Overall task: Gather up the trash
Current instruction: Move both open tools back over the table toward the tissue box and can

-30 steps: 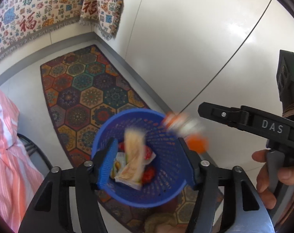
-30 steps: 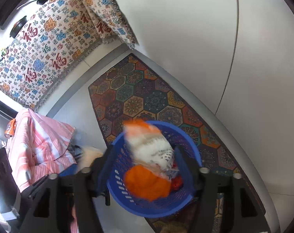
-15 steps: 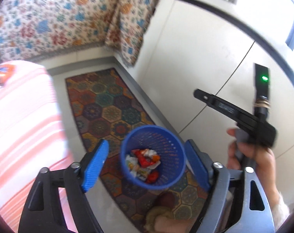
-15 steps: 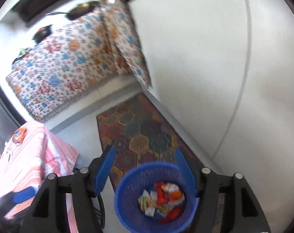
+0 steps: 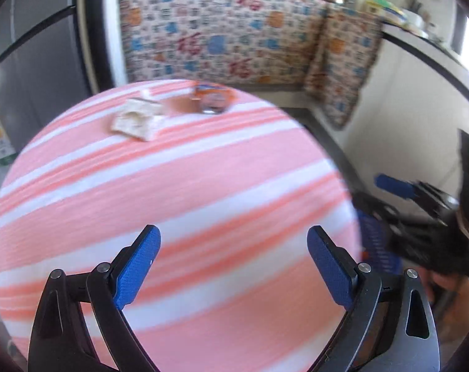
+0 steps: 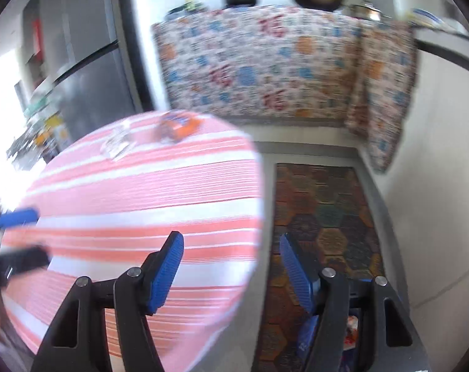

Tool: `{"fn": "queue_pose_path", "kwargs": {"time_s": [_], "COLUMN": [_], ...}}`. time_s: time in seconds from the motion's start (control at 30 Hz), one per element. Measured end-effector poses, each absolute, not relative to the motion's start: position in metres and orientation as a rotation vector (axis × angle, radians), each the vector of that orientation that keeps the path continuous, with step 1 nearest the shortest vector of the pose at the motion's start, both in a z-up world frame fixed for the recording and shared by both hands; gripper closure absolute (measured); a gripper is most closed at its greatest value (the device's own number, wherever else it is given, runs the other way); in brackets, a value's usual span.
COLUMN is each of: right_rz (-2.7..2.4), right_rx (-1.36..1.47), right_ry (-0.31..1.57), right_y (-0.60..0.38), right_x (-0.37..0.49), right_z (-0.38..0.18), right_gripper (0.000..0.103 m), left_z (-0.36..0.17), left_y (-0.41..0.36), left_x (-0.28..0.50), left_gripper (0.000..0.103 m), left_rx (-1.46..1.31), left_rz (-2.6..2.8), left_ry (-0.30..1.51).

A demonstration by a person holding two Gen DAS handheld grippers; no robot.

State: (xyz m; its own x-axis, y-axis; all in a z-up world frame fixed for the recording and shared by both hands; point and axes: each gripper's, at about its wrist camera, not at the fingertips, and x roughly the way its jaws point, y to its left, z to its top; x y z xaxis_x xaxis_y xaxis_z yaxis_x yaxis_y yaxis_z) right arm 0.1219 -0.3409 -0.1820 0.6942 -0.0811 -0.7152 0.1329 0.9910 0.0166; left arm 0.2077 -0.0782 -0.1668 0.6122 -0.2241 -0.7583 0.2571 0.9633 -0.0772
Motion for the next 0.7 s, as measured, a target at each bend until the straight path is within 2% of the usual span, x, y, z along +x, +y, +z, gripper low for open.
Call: {"fn": "queue_pose_path", "kwargs": {"time_s": [0.37, 0.7], "right_rz": [0.036, 0.038], "right_rx": [-0.052, -0.074], "right_ry": [0.93, 0.927], "right_y": [-0.243, -0.231], "right_x": [0.182, 0.196], "right_z": [-0.228, -0.242], "right_gripper": [0.037, 0.035], "left_z": [-0.226, -0.222], "left_y": [0.017, 0.021], "left_x": [0.338, 0.396], "left_gripper": [0.007, 0.007], "left_rx": [0.185, 0.181], "left_rz": [-0.333, -0.525], "left_ry": [0.89, 0.852]}}
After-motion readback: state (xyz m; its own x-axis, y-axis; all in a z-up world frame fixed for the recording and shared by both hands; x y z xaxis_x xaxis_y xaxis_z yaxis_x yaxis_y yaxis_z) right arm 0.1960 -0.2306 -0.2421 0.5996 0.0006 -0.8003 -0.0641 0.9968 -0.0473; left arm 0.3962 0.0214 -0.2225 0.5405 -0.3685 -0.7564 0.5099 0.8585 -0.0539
